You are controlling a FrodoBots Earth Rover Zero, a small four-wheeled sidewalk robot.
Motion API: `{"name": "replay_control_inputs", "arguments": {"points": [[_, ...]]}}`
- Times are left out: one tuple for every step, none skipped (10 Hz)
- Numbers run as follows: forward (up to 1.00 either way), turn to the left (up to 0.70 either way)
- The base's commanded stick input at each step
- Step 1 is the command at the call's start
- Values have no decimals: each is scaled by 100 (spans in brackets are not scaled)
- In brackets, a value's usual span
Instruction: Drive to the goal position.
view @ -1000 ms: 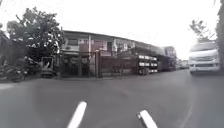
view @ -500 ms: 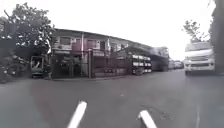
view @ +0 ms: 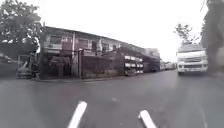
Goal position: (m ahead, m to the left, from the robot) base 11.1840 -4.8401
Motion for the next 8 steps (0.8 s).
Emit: {"name": "replay_control_inputs", "arguments": {"points": [[70,0],[70,0],[70,0],[70,0],[70,0],[70,0],[70,0],[70,0]]}}
